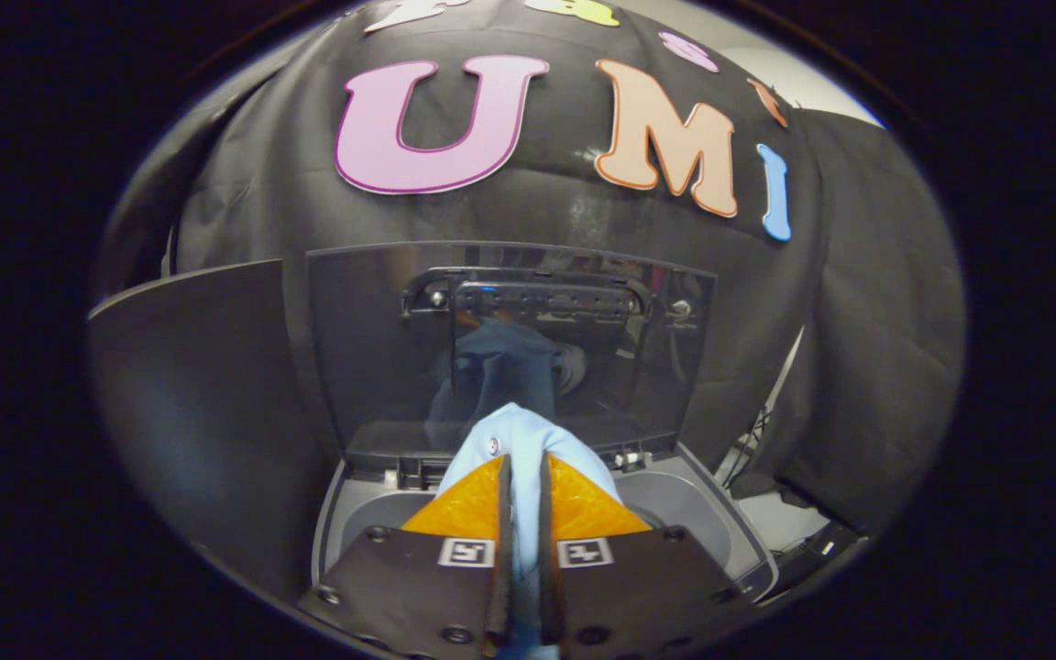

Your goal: Put the clothes into the washing machine and then close the washing machine lid.

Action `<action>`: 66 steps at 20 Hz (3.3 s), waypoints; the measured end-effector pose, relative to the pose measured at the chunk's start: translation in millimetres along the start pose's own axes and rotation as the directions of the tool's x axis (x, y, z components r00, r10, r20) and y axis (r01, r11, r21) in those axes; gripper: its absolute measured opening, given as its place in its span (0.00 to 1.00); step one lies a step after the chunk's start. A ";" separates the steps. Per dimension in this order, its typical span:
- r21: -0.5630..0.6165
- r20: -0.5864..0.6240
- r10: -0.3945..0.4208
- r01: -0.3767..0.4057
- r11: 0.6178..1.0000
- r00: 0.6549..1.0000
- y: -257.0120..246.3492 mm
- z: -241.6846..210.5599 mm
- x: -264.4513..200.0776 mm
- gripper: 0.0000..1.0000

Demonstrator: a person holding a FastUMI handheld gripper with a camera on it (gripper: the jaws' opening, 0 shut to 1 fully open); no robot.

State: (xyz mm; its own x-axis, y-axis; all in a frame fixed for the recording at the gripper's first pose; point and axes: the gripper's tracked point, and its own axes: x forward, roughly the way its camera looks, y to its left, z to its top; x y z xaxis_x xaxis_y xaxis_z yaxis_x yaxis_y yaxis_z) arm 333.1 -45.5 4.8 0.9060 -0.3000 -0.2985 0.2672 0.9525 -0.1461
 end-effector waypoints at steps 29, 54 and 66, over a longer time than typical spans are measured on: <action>0.023 0.384 0.161 -0.184 0.983 0.909 18.7 221.7 -2.6 0.98; 0.027 0.190 0.209 -0.218 0.975 0.959 26.3 153.7 102.8 0.98; 0.024 0.242 0.204 -0.216 0.976 0.949 19.1 141.1 63.3 0.97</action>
State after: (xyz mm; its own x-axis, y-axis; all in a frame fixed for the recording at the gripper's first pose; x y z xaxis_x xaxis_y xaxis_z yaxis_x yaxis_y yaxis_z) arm 441.9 -38.8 116.2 0.9934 -0.0777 -0.0849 0.0732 0.9958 -0.0559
